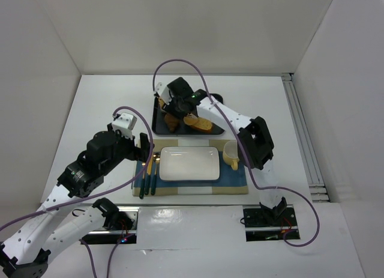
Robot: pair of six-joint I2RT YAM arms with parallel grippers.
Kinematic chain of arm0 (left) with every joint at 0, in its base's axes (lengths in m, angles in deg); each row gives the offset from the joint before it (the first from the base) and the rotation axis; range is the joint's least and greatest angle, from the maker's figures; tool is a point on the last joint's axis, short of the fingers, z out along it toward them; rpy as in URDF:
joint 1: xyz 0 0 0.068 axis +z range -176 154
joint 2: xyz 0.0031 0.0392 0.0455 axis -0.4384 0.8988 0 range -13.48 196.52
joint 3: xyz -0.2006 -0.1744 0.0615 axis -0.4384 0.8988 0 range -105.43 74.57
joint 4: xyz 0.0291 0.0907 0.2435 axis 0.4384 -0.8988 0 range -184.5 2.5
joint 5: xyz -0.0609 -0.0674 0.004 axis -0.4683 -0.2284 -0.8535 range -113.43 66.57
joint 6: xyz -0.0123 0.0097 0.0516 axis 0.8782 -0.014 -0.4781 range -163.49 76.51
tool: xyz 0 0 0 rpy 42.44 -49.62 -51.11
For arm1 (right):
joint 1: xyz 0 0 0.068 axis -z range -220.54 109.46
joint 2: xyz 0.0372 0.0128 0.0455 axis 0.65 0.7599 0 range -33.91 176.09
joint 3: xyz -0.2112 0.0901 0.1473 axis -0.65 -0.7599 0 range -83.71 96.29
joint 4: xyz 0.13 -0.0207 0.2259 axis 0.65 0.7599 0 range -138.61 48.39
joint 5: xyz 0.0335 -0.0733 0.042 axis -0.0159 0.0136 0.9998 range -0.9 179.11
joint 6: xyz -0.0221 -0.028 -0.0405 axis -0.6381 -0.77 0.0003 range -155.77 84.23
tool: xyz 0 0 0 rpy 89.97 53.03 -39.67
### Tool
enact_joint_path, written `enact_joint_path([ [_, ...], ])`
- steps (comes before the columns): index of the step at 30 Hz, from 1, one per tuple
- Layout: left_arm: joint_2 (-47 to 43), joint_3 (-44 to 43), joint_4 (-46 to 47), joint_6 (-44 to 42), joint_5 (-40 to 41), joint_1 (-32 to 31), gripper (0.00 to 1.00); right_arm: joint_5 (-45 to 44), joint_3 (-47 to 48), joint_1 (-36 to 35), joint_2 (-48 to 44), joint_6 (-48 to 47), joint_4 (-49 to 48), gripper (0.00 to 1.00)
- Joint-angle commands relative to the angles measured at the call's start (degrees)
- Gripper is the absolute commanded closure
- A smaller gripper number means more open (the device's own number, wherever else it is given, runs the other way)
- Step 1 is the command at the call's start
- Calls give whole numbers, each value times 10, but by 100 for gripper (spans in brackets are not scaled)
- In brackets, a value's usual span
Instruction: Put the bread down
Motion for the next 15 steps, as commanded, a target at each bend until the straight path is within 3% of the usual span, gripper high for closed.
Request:
enact_joint_path([
  [1,-7,2,23,2,-4,-1,0,-2,44,-13,12,11,-2,46],
  [8,-13,2,23,2,-4,-1,0,-56,51,-31,43,21,-10,47],
  [15,-13,2,23,2,-4,-1,0,-117,35,-43,44,34,-18,62],
])
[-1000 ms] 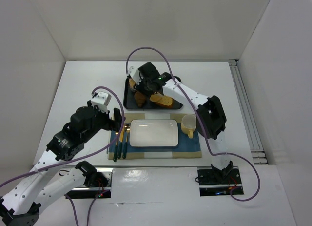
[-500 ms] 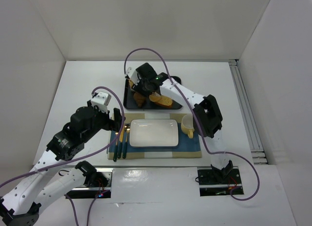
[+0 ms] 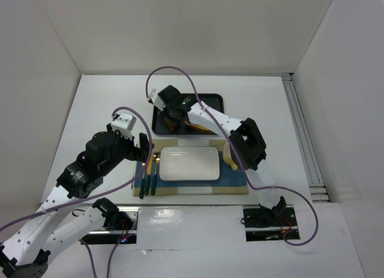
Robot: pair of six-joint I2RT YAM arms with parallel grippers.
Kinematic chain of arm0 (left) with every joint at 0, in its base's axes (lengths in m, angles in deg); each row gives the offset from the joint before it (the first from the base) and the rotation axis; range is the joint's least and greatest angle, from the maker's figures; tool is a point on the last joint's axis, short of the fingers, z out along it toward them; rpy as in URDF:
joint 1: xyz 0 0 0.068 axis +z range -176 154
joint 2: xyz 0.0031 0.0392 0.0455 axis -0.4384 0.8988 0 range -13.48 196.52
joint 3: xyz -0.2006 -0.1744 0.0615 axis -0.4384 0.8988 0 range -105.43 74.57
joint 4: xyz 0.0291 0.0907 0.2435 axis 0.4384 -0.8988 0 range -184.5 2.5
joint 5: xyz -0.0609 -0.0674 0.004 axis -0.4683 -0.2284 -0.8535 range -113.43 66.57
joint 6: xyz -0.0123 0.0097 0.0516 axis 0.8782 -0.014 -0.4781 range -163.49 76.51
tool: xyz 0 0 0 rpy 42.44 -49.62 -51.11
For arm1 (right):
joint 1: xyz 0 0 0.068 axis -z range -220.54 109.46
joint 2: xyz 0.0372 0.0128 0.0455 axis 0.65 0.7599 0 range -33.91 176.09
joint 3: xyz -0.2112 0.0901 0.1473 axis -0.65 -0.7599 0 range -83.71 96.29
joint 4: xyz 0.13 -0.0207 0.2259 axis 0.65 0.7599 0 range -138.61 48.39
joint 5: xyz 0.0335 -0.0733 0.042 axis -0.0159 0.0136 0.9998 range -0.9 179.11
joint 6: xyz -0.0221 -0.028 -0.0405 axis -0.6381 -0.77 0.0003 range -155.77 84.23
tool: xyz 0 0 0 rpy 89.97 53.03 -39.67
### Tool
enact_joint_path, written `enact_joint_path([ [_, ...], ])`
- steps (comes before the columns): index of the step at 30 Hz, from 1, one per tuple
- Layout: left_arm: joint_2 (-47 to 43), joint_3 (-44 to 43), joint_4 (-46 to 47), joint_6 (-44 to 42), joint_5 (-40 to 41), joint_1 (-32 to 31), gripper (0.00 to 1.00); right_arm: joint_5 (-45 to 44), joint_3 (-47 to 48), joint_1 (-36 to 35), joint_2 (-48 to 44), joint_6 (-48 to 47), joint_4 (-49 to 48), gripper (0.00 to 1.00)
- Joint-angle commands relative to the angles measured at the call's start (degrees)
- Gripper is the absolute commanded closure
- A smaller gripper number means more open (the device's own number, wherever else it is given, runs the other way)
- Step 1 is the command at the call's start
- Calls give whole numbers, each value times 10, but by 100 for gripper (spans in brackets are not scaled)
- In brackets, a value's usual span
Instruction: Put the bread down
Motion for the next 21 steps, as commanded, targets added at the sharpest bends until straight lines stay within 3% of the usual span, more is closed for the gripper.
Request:
enact_joint_path([
  [1,-8,2,23,2,-4,-1,0,-44,8,-6,-2,16,-18,65],
  [3,-8,2,23,2,-4,-1,0,-44,8,-6,-8,23,-12,80],
  [9,-8,2,23,2,2,-1,0,-23,-30,-6,-51,33,-24,98],
  [21,-8,2,23,2,12,-1,0,64,-112,-6,-218,28,-29,100],
])
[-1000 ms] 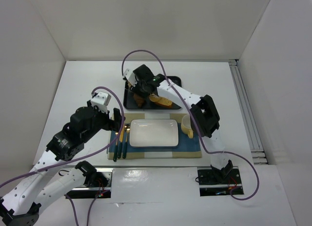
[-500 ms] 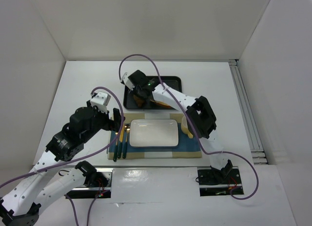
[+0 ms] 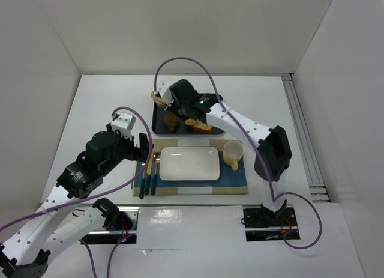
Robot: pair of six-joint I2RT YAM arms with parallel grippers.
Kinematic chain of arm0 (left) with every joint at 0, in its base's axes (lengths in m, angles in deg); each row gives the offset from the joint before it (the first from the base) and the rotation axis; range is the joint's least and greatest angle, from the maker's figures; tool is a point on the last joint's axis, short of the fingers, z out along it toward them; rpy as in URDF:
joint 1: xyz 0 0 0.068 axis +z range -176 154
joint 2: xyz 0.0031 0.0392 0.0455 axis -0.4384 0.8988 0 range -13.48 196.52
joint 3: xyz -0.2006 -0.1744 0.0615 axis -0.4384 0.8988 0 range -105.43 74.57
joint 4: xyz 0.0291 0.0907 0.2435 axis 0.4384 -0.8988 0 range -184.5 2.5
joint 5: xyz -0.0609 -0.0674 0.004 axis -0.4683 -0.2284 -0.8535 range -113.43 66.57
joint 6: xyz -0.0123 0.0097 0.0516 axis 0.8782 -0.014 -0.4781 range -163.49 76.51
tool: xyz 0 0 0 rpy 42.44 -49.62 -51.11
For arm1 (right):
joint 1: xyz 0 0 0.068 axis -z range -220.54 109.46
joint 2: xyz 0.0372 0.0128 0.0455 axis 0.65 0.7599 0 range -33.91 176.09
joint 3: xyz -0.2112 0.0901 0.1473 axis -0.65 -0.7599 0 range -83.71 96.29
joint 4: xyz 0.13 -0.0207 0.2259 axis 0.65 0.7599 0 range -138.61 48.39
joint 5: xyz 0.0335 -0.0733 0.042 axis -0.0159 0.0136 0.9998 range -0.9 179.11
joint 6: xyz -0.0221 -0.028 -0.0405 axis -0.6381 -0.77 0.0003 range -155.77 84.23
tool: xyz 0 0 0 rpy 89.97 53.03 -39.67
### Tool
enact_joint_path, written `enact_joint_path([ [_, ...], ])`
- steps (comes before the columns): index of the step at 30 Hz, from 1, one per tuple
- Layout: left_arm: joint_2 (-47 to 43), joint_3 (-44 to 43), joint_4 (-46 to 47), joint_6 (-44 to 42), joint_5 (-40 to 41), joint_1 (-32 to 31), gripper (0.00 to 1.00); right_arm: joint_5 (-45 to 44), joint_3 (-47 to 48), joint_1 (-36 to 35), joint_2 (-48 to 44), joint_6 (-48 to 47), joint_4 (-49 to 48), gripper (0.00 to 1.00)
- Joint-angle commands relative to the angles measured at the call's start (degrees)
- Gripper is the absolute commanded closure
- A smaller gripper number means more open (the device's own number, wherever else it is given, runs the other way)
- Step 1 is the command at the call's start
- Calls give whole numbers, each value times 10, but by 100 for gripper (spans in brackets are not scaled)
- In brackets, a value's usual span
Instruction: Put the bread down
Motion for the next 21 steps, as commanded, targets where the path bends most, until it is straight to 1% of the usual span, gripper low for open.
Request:
enact_joint_path([
  [1,-8,2,23,2,11,-1,0,63,-23,-2,-98,4,-26,100],
  [3,-8,2,23,2,17,-1,0,92,-61,-2,-129,4,-26,100],
  [4,-8,2,23,2,17,-1,0,130,-79,-2,-149,4,-20,100],
  [5,-8,2,23,2,17,-1,0,154,-118,-2,-191,4,-20,100],
  [6,-8,2,23,2,23,-1,0,182,-137,7,-214,-6,-8,100],
  [7,-8,2,23,2,23,-1,0,233,-157,22,-257,-12,7,100],
  [8,-8,2,23,2,23,-1,0,261,-195,30,-278,-17,19,100],
  [10,-8,2,23,2,23,-1,0,298,-236,44,-317,-38,40,100],
  [11,-8,2,28,2,23,-1,0,326,-255,49,-352,-49,71,100],
  [12,-3,2,28,2,23,-1,0,331,-295,56,-368,-55,82,100],
  [14,-3,7,28,2,23,-1,0,343,-334,56,-417,-60,103,100],
  [16,3,7,28,2,23,-1,0,343,-373,56,-440,-67,115,100],
  [21,8,7,28,2,23,-1,0,337,-418,56,-459,-67,148,100],
])
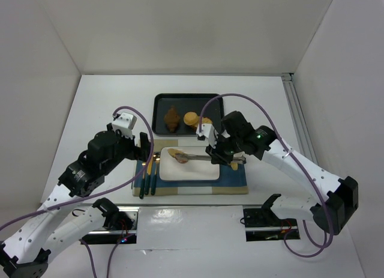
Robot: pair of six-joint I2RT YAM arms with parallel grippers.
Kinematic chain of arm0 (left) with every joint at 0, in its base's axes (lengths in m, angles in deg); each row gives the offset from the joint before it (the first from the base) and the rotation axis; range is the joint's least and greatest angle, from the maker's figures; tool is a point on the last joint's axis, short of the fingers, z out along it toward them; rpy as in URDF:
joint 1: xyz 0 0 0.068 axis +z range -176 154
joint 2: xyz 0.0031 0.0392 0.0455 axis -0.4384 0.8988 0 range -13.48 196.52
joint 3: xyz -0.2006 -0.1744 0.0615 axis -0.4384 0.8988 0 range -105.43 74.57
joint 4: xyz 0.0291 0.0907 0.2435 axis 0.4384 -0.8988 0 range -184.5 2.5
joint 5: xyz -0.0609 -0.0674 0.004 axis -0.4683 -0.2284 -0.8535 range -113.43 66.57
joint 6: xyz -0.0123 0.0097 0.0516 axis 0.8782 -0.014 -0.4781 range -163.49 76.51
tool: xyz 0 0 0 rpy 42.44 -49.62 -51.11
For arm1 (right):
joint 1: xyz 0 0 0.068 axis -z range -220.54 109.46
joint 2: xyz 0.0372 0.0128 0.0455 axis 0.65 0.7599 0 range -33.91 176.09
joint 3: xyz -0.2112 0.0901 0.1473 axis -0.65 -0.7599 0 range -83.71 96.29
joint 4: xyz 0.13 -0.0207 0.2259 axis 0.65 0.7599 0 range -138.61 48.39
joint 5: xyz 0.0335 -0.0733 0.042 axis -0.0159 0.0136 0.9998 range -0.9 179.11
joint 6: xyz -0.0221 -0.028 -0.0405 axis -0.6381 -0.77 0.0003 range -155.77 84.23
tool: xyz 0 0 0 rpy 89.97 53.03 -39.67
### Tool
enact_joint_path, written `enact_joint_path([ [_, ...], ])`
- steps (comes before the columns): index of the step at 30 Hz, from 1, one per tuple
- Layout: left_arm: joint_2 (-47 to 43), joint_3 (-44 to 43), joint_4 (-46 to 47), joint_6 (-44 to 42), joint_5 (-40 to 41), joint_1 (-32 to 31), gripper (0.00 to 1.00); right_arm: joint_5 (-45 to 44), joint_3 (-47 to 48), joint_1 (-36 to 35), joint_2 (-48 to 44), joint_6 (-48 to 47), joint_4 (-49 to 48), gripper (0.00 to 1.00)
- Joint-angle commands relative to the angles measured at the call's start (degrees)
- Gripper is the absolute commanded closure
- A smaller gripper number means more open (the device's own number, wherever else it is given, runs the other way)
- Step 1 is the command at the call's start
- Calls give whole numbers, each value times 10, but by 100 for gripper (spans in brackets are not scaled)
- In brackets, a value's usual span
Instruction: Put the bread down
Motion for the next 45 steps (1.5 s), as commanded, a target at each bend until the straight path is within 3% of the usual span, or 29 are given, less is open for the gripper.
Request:
enact_joint_path([
  [1,2,5,25,2,8,-1,0,22,-19,-2,-12,-9,35,100],
  [9,2,5,25,2,19,-1,0,-21,2,-2,41,-9,64,100],
  [14,-3,5,25,2,19,-1,0,-26,31,-2,56,-9,88,63],
  [22,-9,5,25,2,19,-1,0,-31,54,-2,27,-9,99,42],
  [32,-9,5,25,2,19,-1,0,-18,93,31,-53,-20,104,42],
  [35,-9,5,25,2,19,-1,0,-75,91,86,-88,-12,62,42],
  [38,-9,5,25,2,13,-1,0,-198,19,189,-144,13,-102,40],
  [40,-9,5,25,2,13,-1,0,-239,-44,234,-149,19,-159,41],
  [45,3,5,25,2,0,-1,0,-237,-138,382,-111,36,-284,46],
])
